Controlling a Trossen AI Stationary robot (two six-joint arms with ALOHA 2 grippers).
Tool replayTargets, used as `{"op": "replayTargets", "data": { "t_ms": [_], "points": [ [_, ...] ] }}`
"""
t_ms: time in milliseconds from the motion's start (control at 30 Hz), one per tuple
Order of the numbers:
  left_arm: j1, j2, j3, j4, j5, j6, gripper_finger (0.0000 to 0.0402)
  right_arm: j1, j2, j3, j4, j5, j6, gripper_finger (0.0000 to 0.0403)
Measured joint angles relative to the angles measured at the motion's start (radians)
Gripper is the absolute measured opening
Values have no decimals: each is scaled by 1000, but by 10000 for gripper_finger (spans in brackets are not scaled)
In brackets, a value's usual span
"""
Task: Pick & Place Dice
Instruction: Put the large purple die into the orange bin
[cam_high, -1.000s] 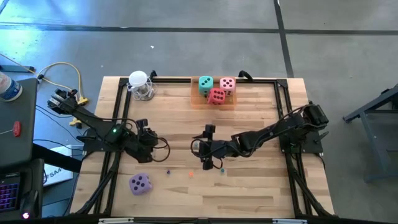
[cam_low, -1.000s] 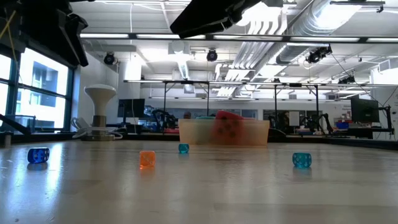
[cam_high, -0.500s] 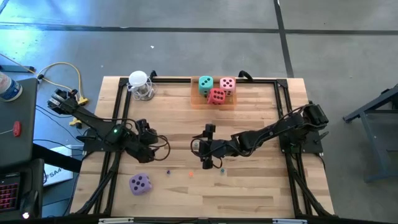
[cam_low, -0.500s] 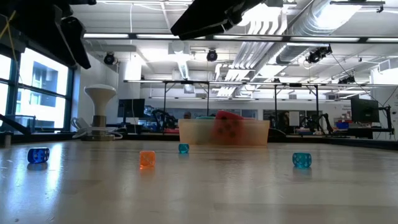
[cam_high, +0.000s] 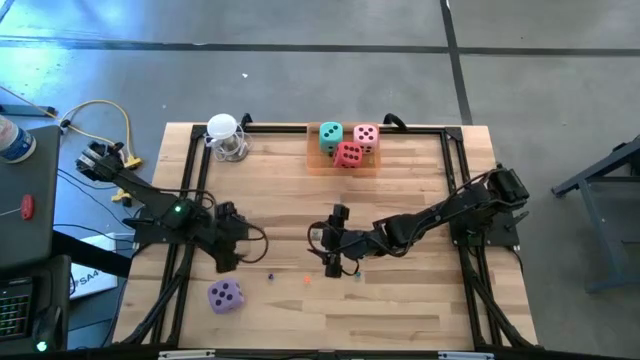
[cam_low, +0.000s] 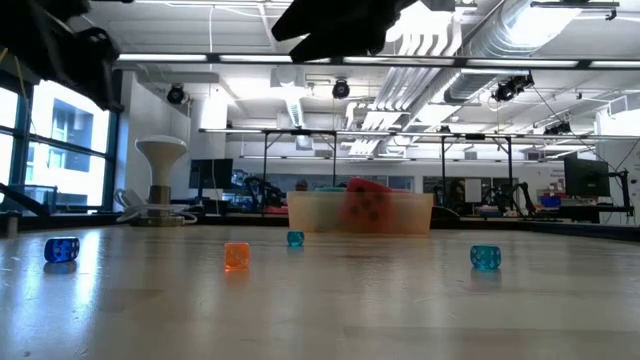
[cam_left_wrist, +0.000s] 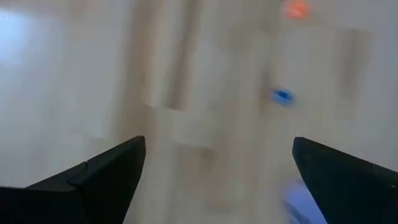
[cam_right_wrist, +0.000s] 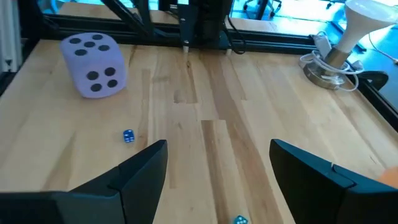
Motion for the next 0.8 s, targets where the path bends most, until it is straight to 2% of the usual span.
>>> {"op": "replayTargets", "data": {
  "t_ms": [133, 367, 467, 567, 800],
  "points": [
    [-34, -37, 1, 3, 221, -55, 397, 18, 0, 0, 21, 0, 1, 275],
    [-121, -36, 1, 15, 336, -261, 397, 36, 0, 0, 29, 0, 16, 275],
    [-136, -22, 3, 12, 360, -288, 397, 40, 0, 0, 29, 0, 31, 275],
    [-157, -5, 41, 12, 285, -290, 397, 40, 0, 0, 29, 0, 31, 275],
    [-227, 57, 177, -41, 207, -326, 397, 40, 0, 0, 28, 0, 31, 275]
  ]
}}
